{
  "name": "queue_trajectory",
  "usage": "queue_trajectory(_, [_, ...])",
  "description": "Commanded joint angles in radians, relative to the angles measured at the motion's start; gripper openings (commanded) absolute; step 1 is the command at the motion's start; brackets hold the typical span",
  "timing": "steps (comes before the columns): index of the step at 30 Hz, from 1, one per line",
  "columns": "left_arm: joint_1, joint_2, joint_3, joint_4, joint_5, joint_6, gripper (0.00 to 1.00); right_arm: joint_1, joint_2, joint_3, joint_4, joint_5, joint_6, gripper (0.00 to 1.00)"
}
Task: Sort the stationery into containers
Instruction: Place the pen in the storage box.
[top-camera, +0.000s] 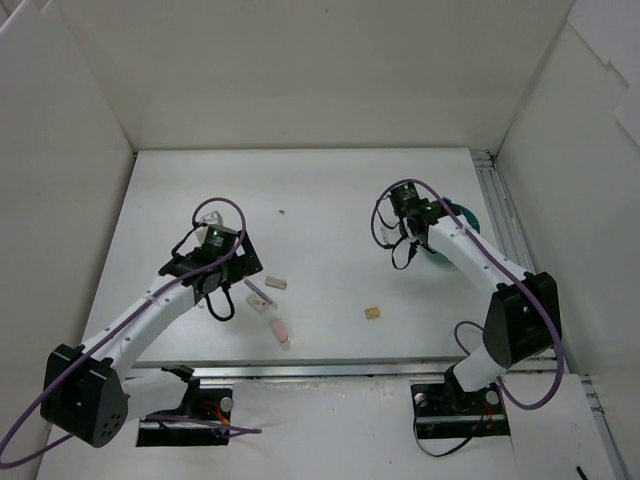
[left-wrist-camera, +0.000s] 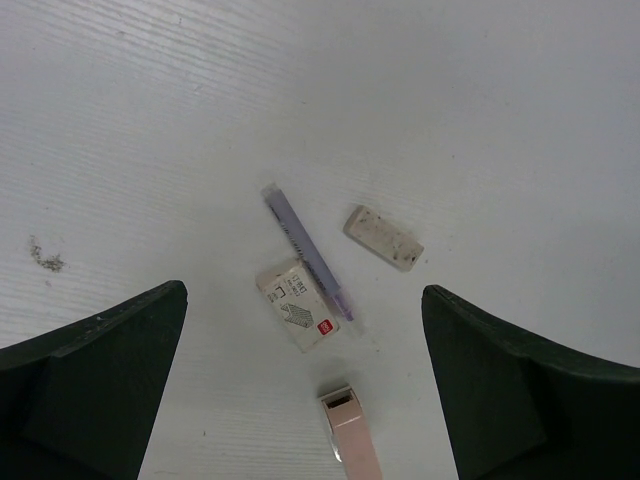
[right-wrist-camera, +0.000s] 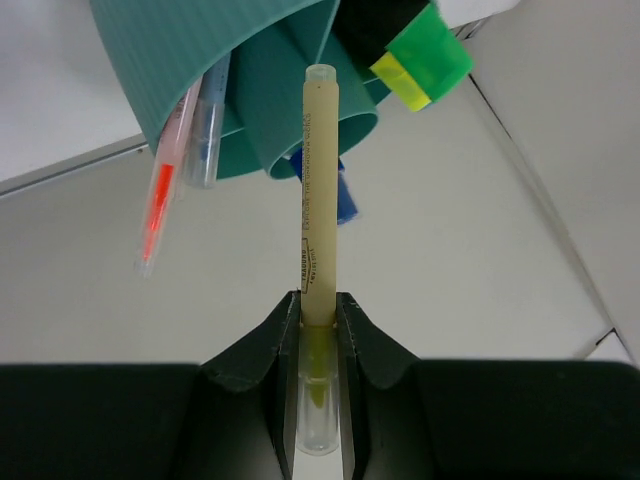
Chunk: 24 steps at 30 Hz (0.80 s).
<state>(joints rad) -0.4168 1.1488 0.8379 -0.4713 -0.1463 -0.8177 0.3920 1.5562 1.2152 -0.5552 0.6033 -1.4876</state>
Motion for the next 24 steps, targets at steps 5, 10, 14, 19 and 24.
queue_trajectory(5, [0.006, 0.058, 0.078, 0.034, 0.031, 0.012, 0.99, -0.067, 0.025, -0.02, -0.058, 0.021, -0.1, 0.0])
queue_trajectory(10, [0.006, 0.089, 0.082, 0.057, 0.048, 0.011, 0.99, -0.076, 0.039, -0.032, -0.046, -0.036, -0.094, 0.0])
queue_trajectory(14, [0.006, 0.129, 0.095, 0.059, 0.054, 0.008, 0.99, -0.076, 0.068, -0.039, -0.012, -0.053, -0.091, 0.01])
queue_trajectory(19, [-0.005, 0.158, 0.107, 0.056, 0.047, 0.005, 1.0, -0.085, 0.102, -0.019, 0.015, -0.085, -0.066, 0.32])
queue_trajectory(24, [-0.014, 0.181, 0.101, 0.057, 0.053, -0.018, 0.99, -0.085, 0.078, 0.033, 0.026, -0.077, -0.016, 0.63])
